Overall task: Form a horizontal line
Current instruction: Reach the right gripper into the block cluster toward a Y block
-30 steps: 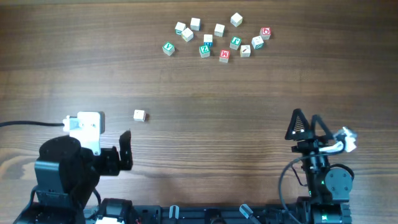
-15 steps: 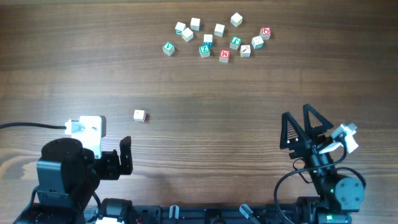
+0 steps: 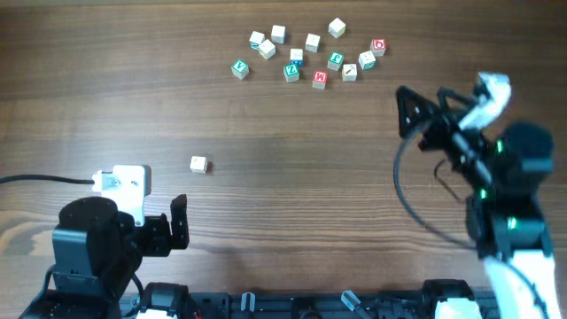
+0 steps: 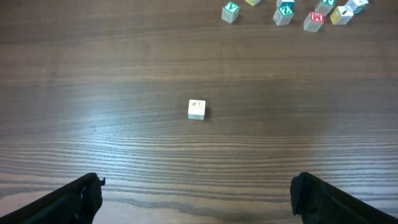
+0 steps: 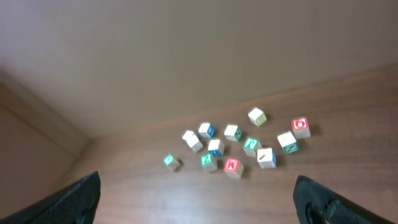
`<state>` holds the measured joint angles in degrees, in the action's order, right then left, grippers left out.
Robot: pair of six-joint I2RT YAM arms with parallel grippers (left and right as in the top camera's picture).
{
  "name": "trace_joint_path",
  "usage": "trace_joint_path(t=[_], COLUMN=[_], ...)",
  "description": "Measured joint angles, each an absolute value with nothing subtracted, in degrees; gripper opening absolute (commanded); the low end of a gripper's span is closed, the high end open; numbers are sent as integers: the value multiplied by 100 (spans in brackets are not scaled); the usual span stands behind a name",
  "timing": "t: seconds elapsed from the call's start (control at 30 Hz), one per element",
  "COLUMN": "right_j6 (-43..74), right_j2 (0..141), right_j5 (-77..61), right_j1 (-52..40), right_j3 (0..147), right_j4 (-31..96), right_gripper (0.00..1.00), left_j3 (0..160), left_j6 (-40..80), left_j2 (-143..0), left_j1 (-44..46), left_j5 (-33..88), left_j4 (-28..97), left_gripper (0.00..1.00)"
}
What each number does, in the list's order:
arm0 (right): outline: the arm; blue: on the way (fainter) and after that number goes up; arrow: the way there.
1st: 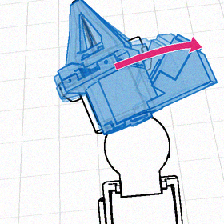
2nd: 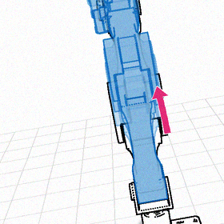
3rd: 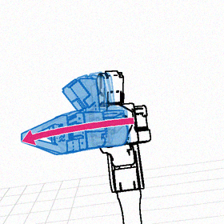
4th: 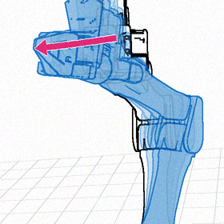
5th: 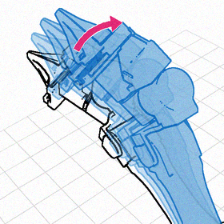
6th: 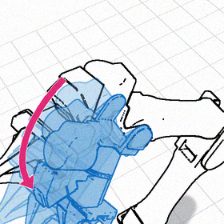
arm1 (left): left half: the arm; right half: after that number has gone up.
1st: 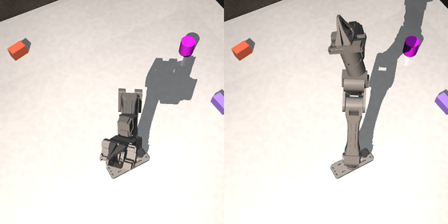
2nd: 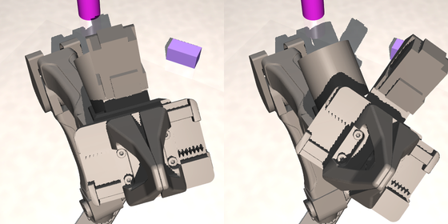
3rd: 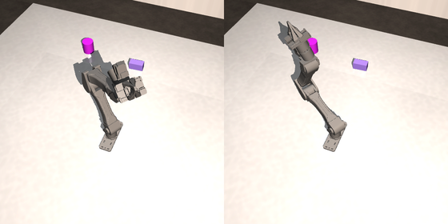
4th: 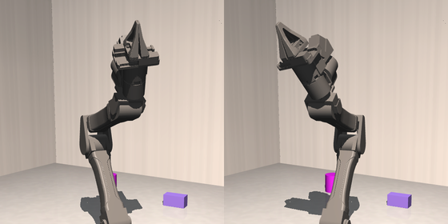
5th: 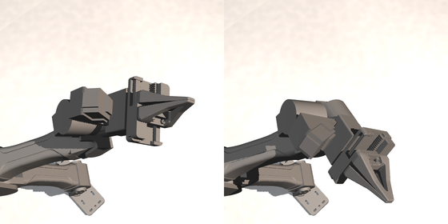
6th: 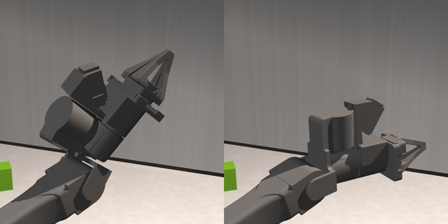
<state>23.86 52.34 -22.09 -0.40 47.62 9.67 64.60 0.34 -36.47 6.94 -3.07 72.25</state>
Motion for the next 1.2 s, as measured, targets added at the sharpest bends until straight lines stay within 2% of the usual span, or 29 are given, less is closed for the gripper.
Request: trace_joint_path(t=[0.23,0.43,0.87,1.03,1.2], right_j6=[1802,1485,1310,1310,1326], right_j2=[7161,8593,11502,12355,12960], right_j5=[-2206,-1903,-1463,-1365,-1033], right_j1=[-563,-952,-1636,-1922,-2145], right_j3=[6908,8353,10451,10560,10571], right_j4=[2423,3087,2749,2023,1922], right_gripper=[99,100,99,100,100], left_j3=[6460,6460,6460,6460,6460], left_j6=[34,34,34,34,34], left_j2=[-3647,-3647,-3647,-3647,-3647], left_j1=[694,694,694,694,694], left_j5=[-307,-307,-307,-307,-307], left_j4=[7227,7229,7229,7227,7227], left_gripper=[100,100,100,100,100])
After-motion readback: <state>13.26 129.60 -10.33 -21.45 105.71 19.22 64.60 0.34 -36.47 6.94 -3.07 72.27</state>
